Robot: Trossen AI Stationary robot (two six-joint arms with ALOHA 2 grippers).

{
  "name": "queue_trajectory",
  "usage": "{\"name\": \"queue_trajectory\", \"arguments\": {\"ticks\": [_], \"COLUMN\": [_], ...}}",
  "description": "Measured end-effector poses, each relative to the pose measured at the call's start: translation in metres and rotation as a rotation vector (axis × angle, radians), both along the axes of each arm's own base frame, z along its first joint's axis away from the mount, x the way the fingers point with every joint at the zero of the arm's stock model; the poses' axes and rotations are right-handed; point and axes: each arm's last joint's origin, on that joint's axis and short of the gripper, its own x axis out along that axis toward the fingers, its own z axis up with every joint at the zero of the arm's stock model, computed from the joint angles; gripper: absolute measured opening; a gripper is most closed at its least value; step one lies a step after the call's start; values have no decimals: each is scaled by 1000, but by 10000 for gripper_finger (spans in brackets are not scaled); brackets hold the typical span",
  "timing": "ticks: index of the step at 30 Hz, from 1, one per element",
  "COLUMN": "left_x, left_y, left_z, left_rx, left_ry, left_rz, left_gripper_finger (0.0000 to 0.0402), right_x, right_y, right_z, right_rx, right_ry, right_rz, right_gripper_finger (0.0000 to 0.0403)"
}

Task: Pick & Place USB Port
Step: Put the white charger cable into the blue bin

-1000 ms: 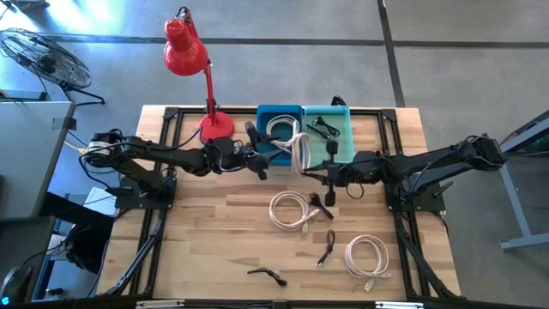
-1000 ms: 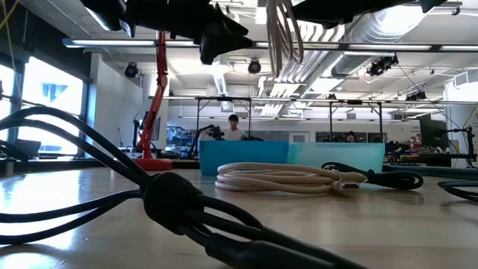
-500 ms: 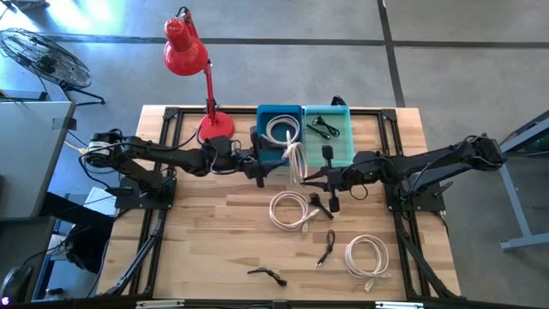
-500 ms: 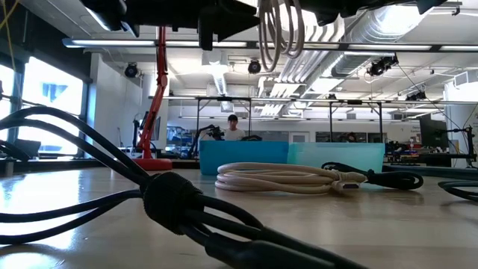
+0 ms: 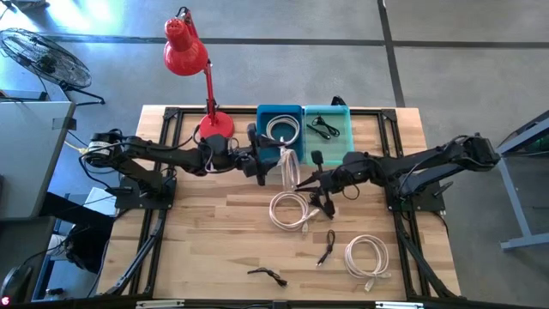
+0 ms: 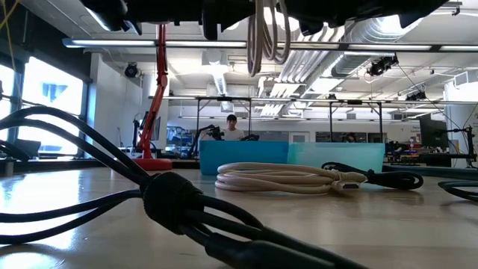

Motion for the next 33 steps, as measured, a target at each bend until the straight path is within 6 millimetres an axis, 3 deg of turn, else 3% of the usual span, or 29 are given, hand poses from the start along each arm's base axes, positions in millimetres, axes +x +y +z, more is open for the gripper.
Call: {"name": "queue_trajectory", "arguments": {"ticks": [6, 9, 12, 16, 24, 33], "left_x": [1, 7, 19, 30, 35, 28], "left_y": [-1, 0, 2, 3, 7, 17], "left_z": [-2, -11, -16, -15, -11, -16], "left_rx": [-4, -10, -14, 25, 40, 88], "left_ry": [9, 31, 49, 106, 238, 351], "left_rz": [-32, -15, 14, 25, 174, 419], "left_gripper_finger": [214, 194, 142, 42, 43, 42], "right_x": [0, 0, 0, 0, -4, -35], "right_y": [-4, -4, -4, -4, -5, -10], "right_z": [0, 0, 0, 0, 3, 14], "right_rx": [22, 23, 24, 44, 26, -113], "right_ry": [-1, 0, 0, 10, 13, 89], "right_rz": [34, 33, 32, 31, -156, -594], "right_gripper_finger": [3, 3, 3, 21, 100, 145]}}
